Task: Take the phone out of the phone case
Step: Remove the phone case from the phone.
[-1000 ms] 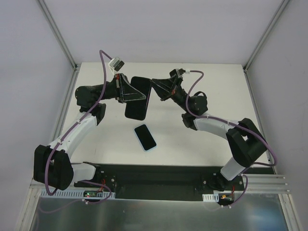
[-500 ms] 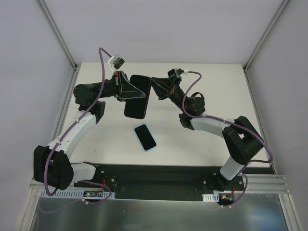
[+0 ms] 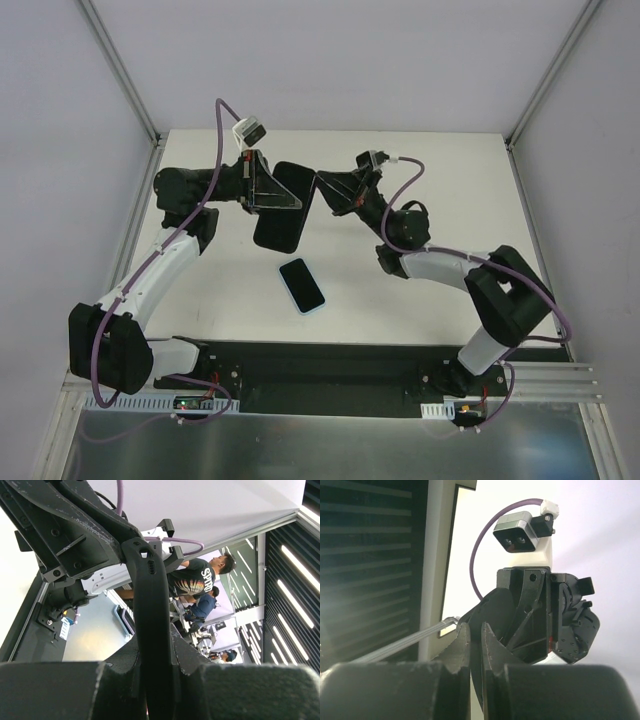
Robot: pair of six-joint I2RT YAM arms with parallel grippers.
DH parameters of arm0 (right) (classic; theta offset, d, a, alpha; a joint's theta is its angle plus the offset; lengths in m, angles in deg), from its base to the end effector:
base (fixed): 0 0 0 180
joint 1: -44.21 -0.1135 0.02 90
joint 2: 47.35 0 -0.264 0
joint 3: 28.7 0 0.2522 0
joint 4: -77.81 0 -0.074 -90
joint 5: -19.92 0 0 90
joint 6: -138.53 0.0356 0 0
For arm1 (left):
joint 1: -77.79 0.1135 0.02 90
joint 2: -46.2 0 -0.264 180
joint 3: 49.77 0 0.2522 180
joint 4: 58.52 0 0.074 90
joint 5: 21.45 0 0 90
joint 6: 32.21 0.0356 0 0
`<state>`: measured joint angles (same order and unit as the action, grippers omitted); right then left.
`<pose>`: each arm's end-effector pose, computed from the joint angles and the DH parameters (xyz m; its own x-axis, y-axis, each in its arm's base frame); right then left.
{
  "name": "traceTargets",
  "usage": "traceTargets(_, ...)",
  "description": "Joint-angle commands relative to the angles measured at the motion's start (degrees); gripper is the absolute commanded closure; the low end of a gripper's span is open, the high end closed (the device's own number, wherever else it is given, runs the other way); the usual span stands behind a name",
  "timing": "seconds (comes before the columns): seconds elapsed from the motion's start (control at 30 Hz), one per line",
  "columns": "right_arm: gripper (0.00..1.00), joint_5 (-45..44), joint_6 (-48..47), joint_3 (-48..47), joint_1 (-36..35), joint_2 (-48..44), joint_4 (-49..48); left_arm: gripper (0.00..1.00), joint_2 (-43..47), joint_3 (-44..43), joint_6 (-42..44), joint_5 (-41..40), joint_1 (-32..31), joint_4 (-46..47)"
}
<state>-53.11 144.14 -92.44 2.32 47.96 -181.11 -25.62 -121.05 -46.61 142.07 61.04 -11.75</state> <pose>0.2406 0.2298 0.3238 -0.8356 0.5292 -0.1474 -0.4681 -0.5454 0.6953 0.2276 -0.1042 0.4227 -0.8664 -0.0262 -0.4987 0.4915 -0.2216 -0.8422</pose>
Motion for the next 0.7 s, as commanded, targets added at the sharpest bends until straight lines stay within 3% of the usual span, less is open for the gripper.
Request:
traceTargets(0.0,0.98,9.7,-16.8,4.5,-2.1,4.5,26.1,1.00,4.7,-9.1,-0.3,-7.0,-2.7,23.8)
traceTargets(0.1,0.99,10.5,-22.2,2.7,-2.1,1.4,42.2,1.00,4.8,-9.2,-0.2,-7.1,-2.7,23.3)
traceTargets(0.2,0.98,8.7,-35.5,-1.0,-2.6,-3.7,59.6,1.00,4.9,-9.3,-0.1,-7.0,-2.7,22.8)
traceTargets(0.23,0.98,7.6,-41.8,-4.6,-2.8,-6.0,72.2,1.00,5.0,-9.3,0.1,-7.0,-2.7,22.8)
traceTargets(0.3,0.99,2.8,-47.4,-7.5,-3.4,-7.7,86.5,1.00,5.1,-9.1,0.2,-7.2,-2.7,22.7)
traceTargets(0.47,0.96,-2.4,-54.8,-11.5,-3.8,-10.1,97.9,1.00,4.9,-8.7,-0.1,-7.6,-2.7,23.4)
traceTargets(0.67,0.79,-3.6,-59.5,-11.9,-4.6,-11.5,103.0,1.00,4.5,-8.6,-0.8,-7.6,-2.7,24.1)
